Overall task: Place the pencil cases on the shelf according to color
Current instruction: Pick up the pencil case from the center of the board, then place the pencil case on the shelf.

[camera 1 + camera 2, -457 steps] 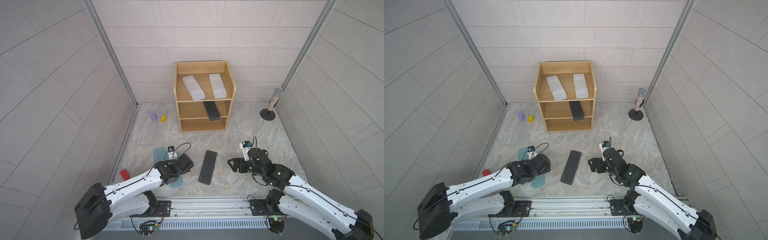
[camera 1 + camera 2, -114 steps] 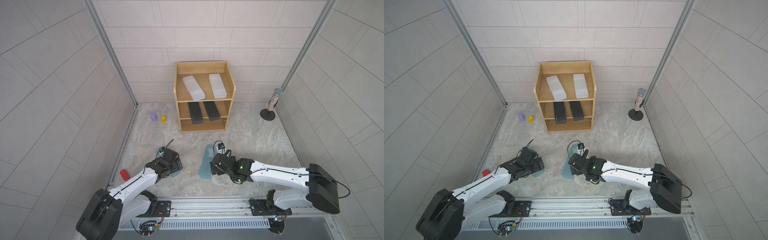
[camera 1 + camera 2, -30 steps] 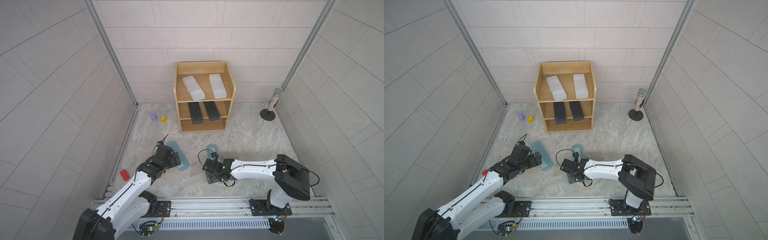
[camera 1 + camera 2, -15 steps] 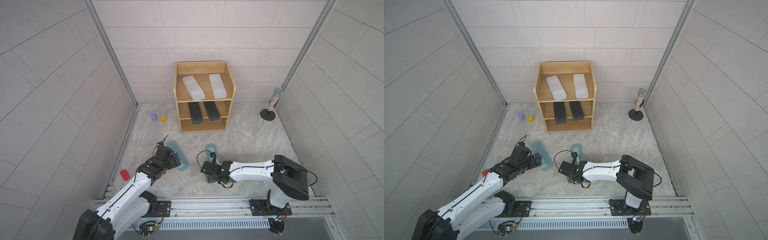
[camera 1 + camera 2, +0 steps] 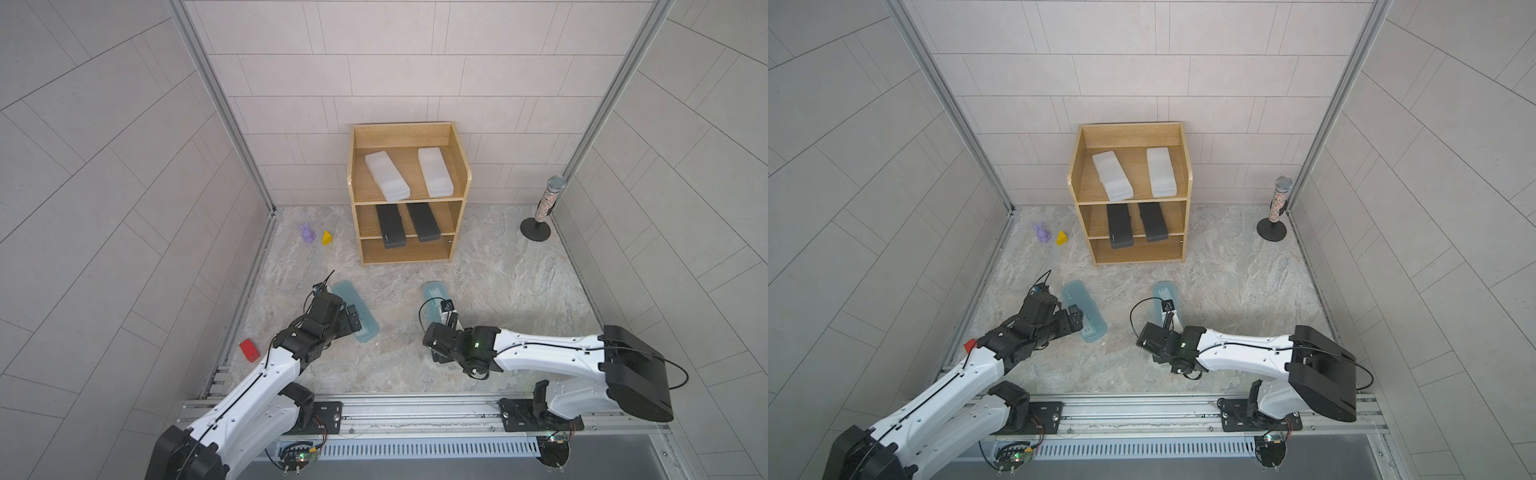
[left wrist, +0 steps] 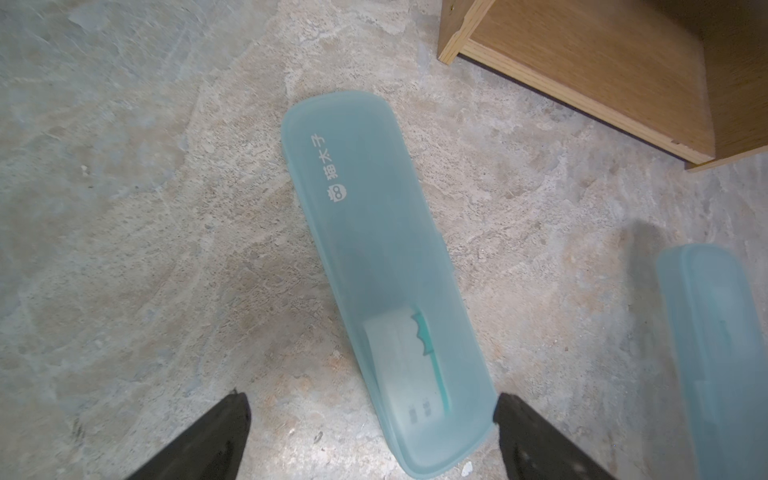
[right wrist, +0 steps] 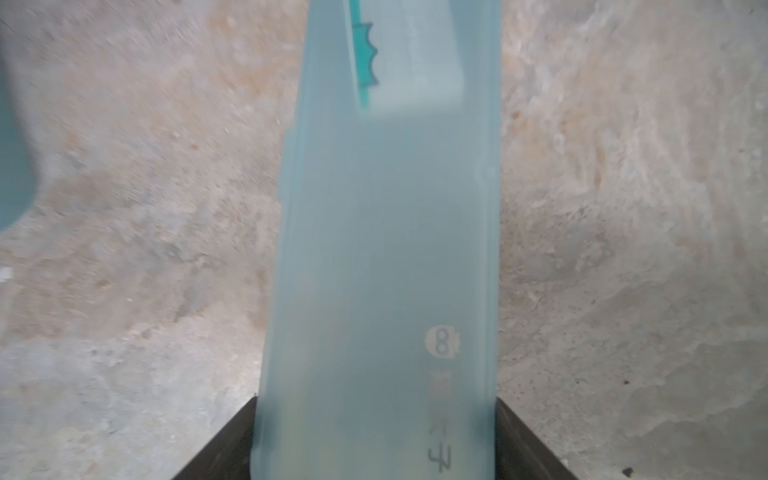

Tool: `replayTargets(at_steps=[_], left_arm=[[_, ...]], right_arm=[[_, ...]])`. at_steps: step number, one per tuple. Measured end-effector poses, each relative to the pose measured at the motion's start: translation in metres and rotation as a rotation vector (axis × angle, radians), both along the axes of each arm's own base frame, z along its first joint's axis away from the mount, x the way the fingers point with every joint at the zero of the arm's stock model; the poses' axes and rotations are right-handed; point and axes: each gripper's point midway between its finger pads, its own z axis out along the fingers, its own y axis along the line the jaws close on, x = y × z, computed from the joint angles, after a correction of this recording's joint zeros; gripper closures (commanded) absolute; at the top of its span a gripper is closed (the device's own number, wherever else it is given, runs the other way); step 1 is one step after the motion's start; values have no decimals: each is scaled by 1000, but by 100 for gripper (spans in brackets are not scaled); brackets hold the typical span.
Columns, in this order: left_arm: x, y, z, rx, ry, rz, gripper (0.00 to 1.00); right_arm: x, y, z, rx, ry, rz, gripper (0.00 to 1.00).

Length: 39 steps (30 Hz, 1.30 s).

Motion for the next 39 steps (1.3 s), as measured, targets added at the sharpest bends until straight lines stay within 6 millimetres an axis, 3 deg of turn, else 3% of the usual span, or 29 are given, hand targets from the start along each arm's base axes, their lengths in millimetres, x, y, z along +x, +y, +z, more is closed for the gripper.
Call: replayTargets(at_steps=[5,11,25,31,39], left_arm=[[3,-5,-2,-21,7,-6,0],[8,-10,-7,-32,12,-9,0],[21,-22,-25,-42,46,-32,0],[24,-25,-34,-36,72,-43,0],[28,-33,-33,-57,61,-75,0]], right_arm=[[29,-7,18,54,-64,-37,25],[72,-20,18,76,-71,-91,26],[178,4,6,15,-96,-77,27],[206,3,-11,-17,-79,-89,26],[228,3,-3,-7,-106,-107,22]])
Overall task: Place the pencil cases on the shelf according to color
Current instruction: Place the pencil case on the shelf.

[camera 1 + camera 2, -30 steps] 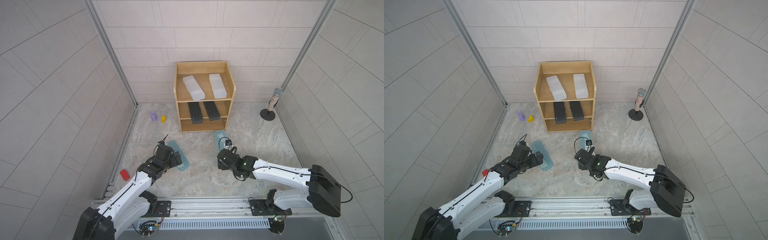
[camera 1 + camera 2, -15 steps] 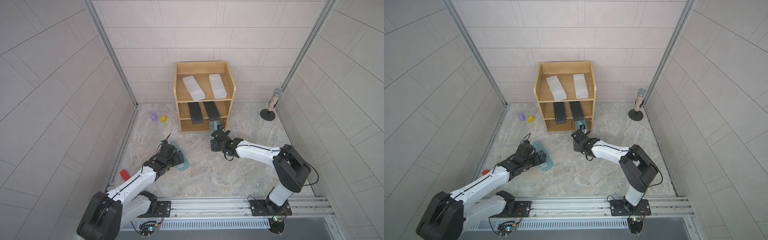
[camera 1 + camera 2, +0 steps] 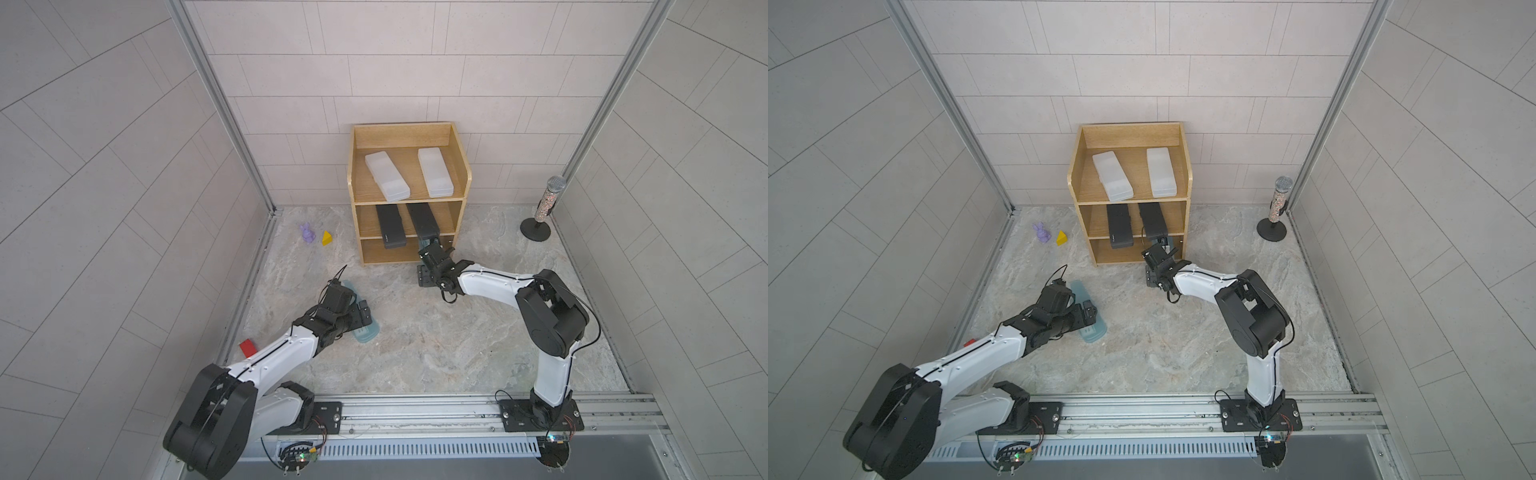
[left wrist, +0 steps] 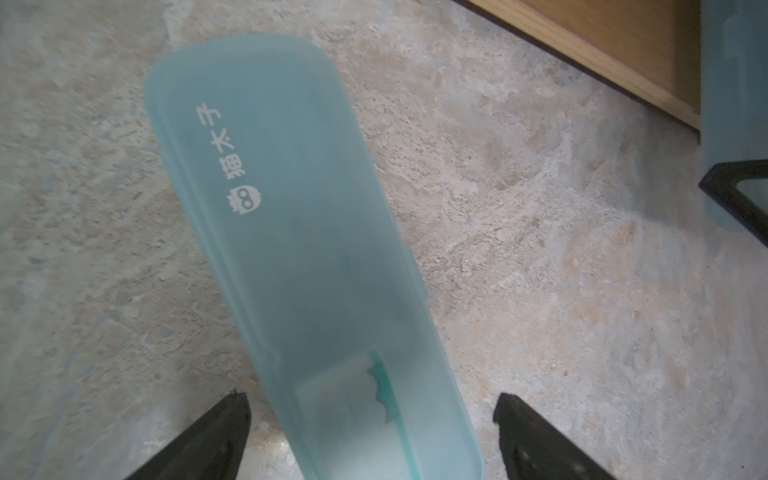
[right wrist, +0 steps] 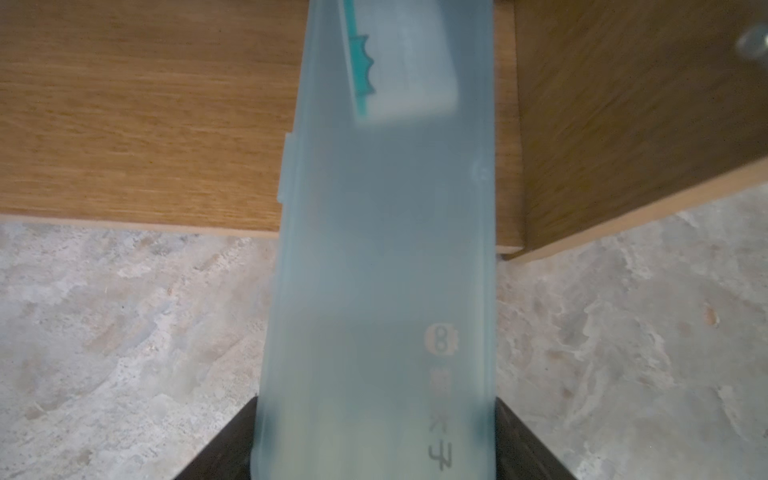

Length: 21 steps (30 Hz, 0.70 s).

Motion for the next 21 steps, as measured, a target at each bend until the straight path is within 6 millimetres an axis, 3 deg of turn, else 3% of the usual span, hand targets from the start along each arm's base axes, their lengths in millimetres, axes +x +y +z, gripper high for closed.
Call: replayTargets(at_steps=[7,14,21], left_arm=[[0,-4,2,-11,-2,-20,0],[2,-4,16,-30,-48,-19,0],[0,-3,23,-35,-65,-17,0]], right_arm=[[8,-1,-3,1,-2,-11,5],[7,0,-3,13,-3,-4,2],[-16,-9,10,37,-6,19,4]])
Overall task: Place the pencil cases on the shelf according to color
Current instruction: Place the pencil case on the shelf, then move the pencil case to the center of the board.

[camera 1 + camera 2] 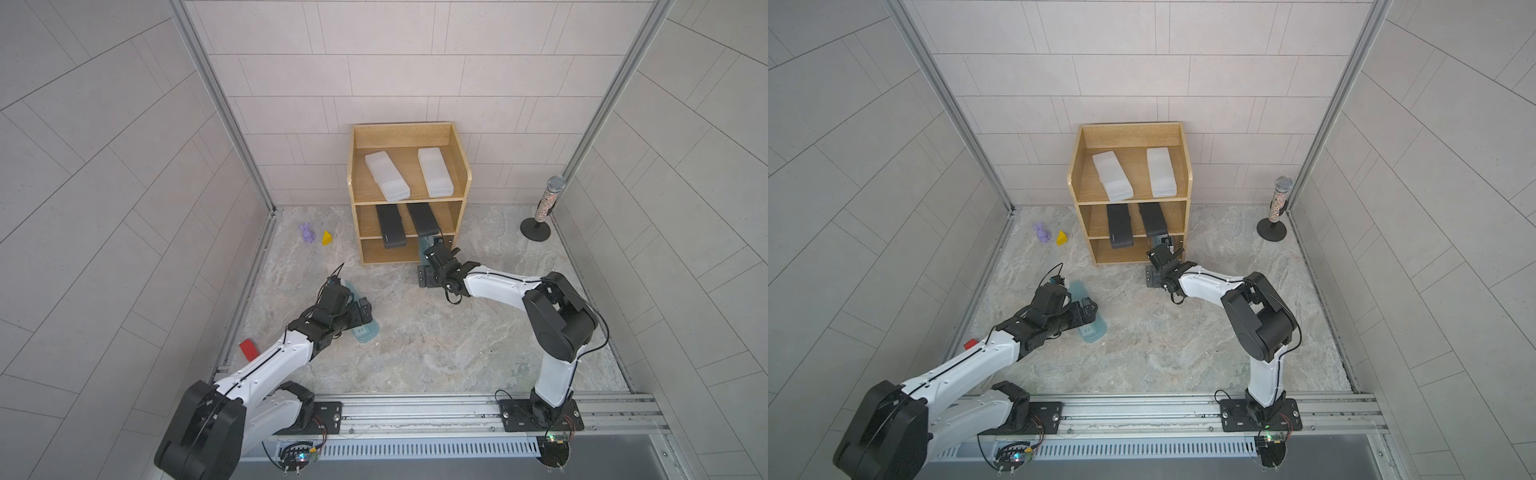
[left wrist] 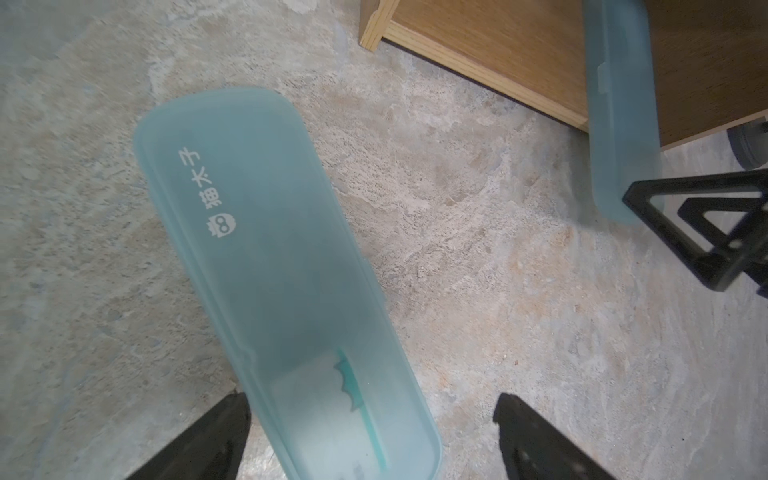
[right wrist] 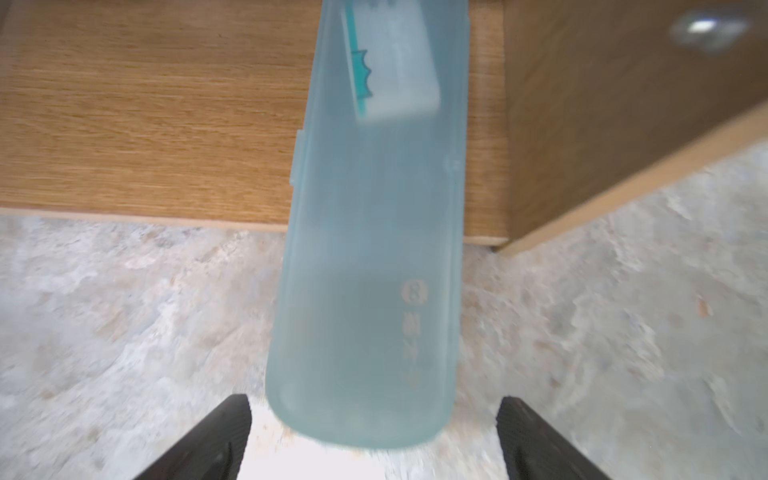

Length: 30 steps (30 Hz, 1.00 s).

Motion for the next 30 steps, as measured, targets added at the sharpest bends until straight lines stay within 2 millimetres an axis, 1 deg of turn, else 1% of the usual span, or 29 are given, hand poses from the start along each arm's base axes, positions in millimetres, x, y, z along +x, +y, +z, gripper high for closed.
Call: replayTargets(at_steps=[4,7,9,13,16,18,21,25,28,30], left_arm=[[-3,2,-2,7,15,1,0],[-5,3,-3,10,20,1,0],[-6,5,-3,19,21,8,0],[-9,13,-6,42,47,34,0],[-8,14,-1,30,44,57,0],[-4,17,3,30,31,72,0],[3,24,5,35,33,104,0],[9,36,-1,38,57,149,0],[13,41,-6,42,65,167,0],[15,43,-14,55,85,166,0]], right_arm=[[-14,-5,18,29,-25,11,7],[-24,-8,22,35,-32,20,12],[-31,-8,20,36,-29,31,18],[-48,-6,8,61,-2,65,40],[-56,-2,-4,89,29,83,49],[-56,3,-10,107,42,94,51],[-53,10,-21,121,60,104,52],[-42,17,-34,117,75,99,53],[-31,21,-37,121,69,93,52],[-26,21,-36,126,61,86,52]])
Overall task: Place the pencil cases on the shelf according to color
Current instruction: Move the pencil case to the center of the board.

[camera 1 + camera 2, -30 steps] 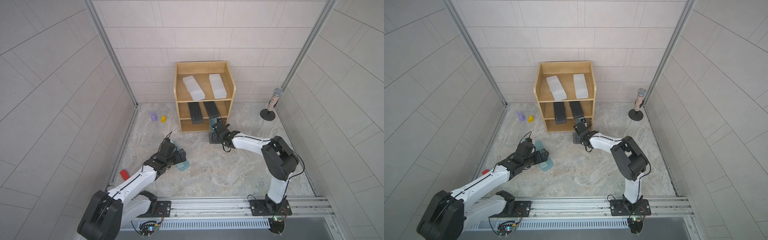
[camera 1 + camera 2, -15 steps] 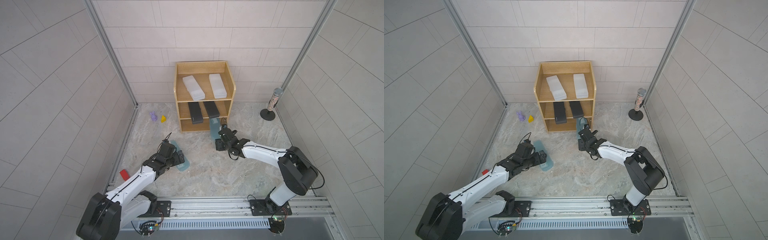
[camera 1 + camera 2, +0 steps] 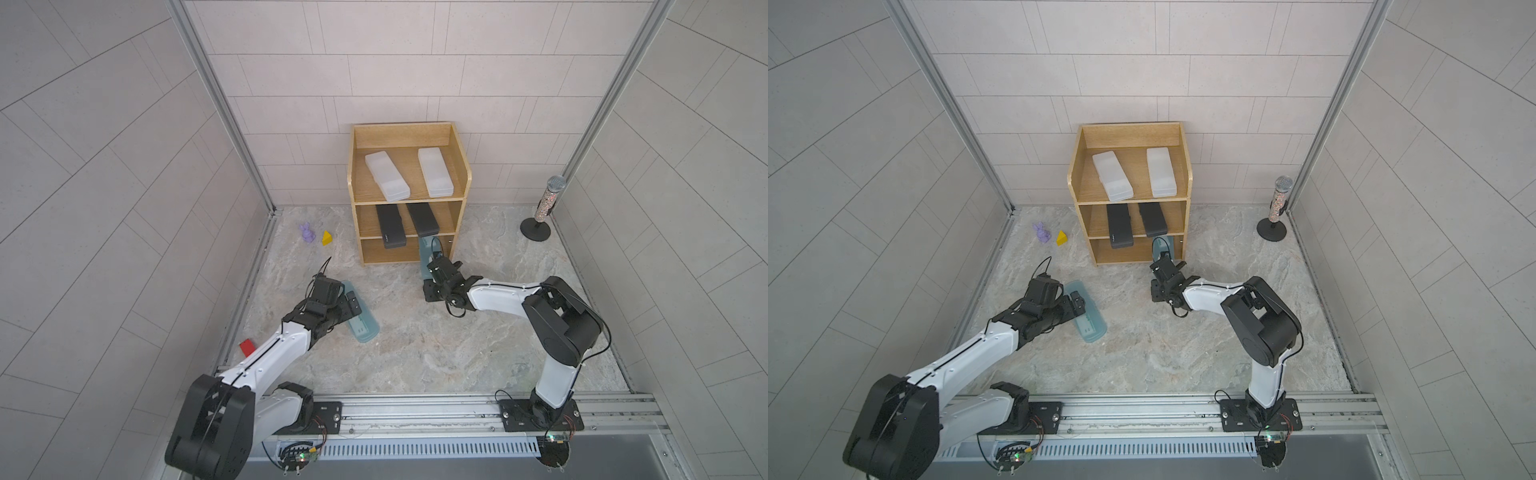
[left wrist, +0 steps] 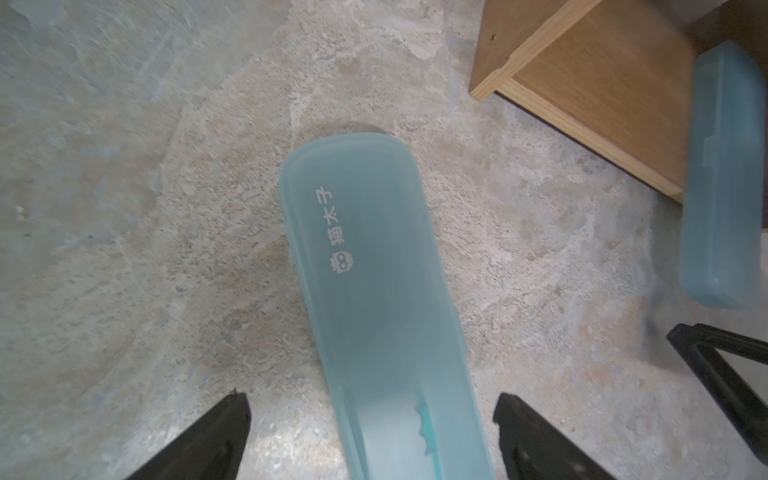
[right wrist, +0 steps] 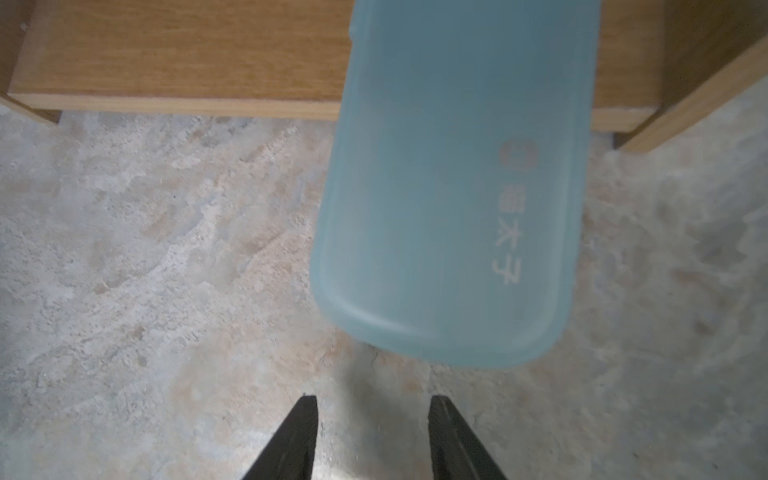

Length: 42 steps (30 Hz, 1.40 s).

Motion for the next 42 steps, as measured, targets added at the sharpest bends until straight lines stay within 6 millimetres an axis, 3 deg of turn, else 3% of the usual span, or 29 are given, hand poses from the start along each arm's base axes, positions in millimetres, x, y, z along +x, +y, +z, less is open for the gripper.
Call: replayTargets(at_steps=[4,8,20,31,35,39,42], left_arm=[[0,1,-19,19,58,-12,0],[8,-3,-24,15,59,-29,0],[39,-28,-21,-71,-28,-83,0],[18,-72,-15,-124,-48,-155,0],[13,-61,5,-107,-99,-119,0],[8,-37,32,-37,-169,-74,0],[4,-16,39,-7,-176,-25,0]], right_arm=[[6,-1,3,9,-17,-6,50],[4,-1,4,16,-26,8,48],[-44,-13,39,65,-91,80,38],[-76,7,44,47,-98,172,4],[-85,23,52,31,-97,201,0],[-93,57,70,31,-126,239,0],[-98,86,72,52,-117,250,0]])
